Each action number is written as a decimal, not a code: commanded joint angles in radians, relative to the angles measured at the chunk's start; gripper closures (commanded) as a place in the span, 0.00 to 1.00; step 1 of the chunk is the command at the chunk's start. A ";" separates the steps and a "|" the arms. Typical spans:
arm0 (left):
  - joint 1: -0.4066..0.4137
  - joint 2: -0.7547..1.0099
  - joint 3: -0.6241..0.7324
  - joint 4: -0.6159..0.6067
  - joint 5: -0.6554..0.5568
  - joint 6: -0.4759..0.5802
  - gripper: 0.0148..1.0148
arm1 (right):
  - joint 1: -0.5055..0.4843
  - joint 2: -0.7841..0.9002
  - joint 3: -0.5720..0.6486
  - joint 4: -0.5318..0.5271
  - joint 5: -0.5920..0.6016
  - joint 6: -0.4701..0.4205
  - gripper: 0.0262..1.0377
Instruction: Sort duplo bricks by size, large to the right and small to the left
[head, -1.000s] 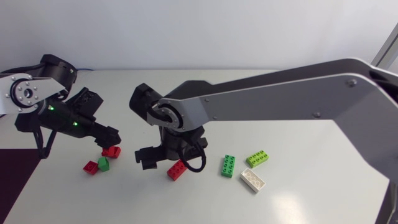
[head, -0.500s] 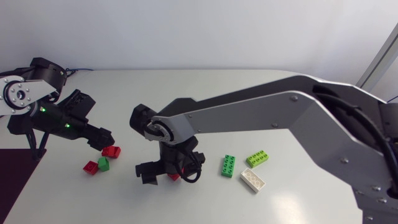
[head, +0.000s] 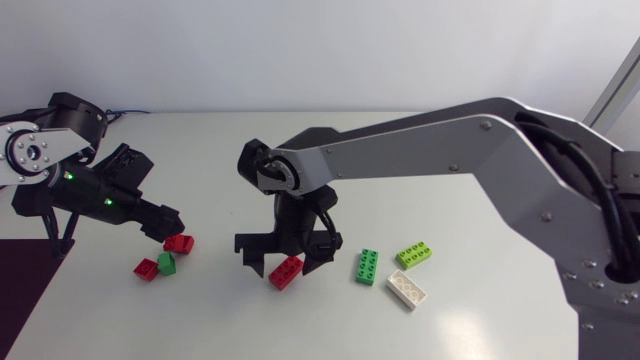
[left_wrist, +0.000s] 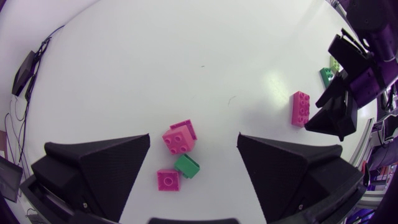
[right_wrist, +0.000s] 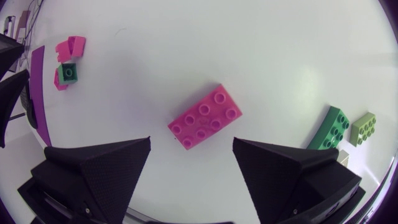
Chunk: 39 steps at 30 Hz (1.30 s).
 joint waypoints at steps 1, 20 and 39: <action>0.000 0.018 -0.018 0.005 0.011 0.019 0.04 | -0.010 0.061 0.009 -0.064 -0.034 -0.006 0.09; -0.131 0.042 -0.059 0.022 0.077 0.030 0.04 | -0.108 -0.092 0.068 -0.077 -0.005 -0.066 0.05; -0.506 0.361 0.051 -0.061 0.021 0.147 0.73 | -0.377 -0.629 -0.253 0.005 0.050 -0.124 0.05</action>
